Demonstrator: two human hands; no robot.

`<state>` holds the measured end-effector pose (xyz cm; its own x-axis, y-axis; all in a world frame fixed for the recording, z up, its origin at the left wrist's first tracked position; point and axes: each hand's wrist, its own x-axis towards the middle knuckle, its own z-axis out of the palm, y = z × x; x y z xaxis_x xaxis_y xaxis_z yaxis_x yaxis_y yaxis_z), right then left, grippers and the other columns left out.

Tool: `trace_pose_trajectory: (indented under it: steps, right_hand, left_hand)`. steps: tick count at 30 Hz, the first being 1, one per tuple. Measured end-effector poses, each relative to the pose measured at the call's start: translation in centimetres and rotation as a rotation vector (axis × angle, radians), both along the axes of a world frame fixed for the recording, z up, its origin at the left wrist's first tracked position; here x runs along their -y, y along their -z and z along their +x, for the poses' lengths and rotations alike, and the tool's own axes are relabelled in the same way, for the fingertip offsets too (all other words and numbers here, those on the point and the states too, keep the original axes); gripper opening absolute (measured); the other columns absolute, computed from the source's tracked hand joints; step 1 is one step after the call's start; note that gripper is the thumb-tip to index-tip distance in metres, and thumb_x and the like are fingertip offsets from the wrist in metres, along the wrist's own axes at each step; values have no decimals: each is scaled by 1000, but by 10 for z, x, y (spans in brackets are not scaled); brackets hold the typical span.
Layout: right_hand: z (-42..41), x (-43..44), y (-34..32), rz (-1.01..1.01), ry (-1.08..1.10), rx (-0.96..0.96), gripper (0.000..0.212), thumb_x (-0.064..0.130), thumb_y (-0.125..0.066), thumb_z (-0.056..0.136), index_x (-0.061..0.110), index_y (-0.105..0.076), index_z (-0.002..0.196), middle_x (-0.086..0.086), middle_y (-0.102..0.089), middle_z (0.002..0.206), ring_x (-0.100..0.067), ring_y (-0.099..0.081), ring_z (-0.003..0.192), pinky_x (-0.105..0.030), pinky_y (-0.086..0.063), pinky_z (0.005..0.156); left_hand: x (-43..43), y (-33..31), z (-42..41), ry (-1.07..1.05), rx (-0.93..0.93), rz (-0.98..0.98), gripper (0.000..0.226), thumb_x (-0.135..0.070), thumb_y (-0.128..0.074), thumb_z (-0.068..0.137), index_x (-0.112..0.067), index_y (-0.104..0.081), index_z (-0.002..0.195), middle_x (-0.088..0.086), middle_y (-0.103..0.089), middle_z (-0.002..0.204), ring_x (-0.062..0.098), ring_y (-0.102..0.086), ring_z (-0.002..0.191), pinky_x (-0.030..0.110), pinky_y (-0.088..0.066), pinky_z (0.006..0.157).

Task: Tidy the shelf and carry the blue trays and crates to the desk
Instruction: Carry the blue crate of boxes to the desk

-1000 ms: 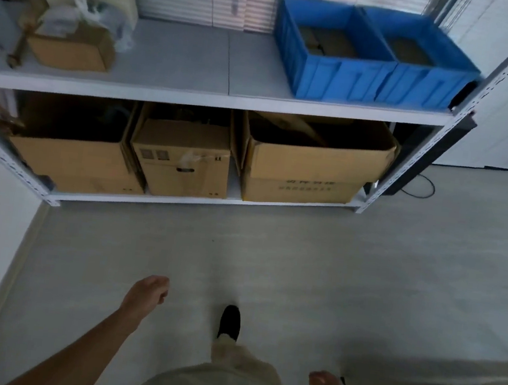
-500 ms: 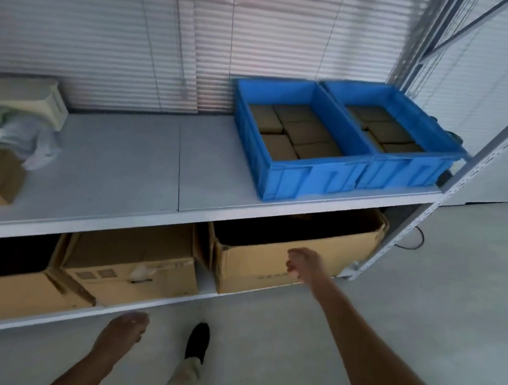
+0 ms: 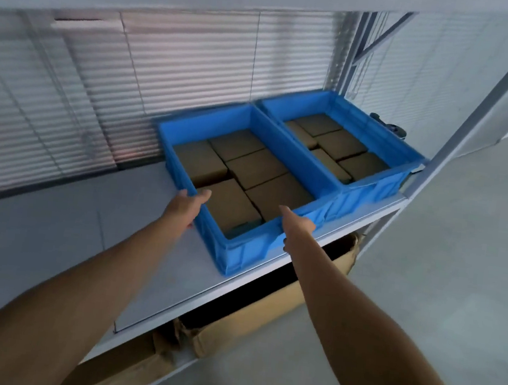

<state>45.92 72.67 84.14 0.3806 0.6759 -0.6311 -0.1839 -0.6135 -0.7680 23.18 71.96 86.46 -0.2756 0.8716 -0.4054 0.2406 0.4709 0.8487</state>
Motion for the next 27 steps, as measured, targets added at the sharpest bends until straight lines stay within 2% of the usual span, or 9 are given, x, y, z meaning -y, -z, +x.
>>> trace_pose_trajectory:
  steps: [2,5,8,11,13,15,21,24,27]
  right_hand:
    - [1,-4,2,-28,-9,20,77,40,-73,81,4,-34,136,-16,-57,118,-32,-62,101,-41,-52,83]
    - [-1,-7,3,-58,-35,-23,57,35,-69,82,2,-44,121,-11,-57,86,-26,-58,71,-32,-45,56]
    - [-1,-9,9,-51,-7,-7,60,33,-70,74,0,-49,120,-13,-56,91,-24,-51,61,-28,-39,46]
    - [4,4,13,-24,21,32,55,30,-72,71,1,-54,114,-13,-58,91,-28,-59,63,-29,-47,45]
    - [13,20,15,-23,-6,59,48,30,-72,73,3,-56,109,-12,-63,92,-31,-68,73,-39,-61,59]
    - [26,40,17,-22,5,54,43,27,-72,74,5,-56,107,-13,-66,95,-30,-70,79,-47,-63,71]
    - [81,105,17,23,66,130,22,12,-66,70,6,-65,91,-8,-67,80,-26,-65,71,-33,-54,57]
    - [108,137,13,10,80,210,10,9,-63,73,5,-64,82,-5,-63,70,-23,-61,63,-31,-49,53]
    - [131,159,10,-14,123,272,19,9,-63,74,3,-65,92,-11,-72,82,-29,-70,73,-40,-60,63]
  left_hand:
    - [-8,-5,14,-1,-23,-37,66,-33,-67,88,-5,-37,140,12,-52,125,29,-57,105,40,-51,82]
    - [-8,2,19,-16,-163,-69,60,-18,-60,86,-5,-34,139,19,-53,131,34,-58,112,42,-50,91]
    - [-7,6,20,-14,-213,-87,70,-16,-56,89,-8,-22,150,17,-44,145,34,-52,124,41,-46,96]
    - [3,8,22,-3,-235,-114,80,-15,-58,91,-10,-11,155,14,-32,156,32,-41,136,40,-39,104]
    - [8,11,21,-25,-211,-102,88,-15,-62,89,-10,-6,156,14,-26,158,33,-37,139,41,-36,107]
    - [9,9,19,-95,-216,-49,92,-18,-67,86,-10,-7,155,17,-24,157,35,-37,138,42,-39,103]
    - [-24,-1,14,-45,-598,43,87,-36,-69,81,-15,-22,152,16,-20,157,37,-23,141,52,-31,109]
    - [-47,-2,14,99,-770,57,78,-43,-66,79,-16,-35,146,20,-33,147,40,-32,134,52,-36,105]
    - [-63,-4,14,183,-886,53,79,-43,-67,78,-14,-36,144,20,-38,143,41,-38,130,49,-38,103]
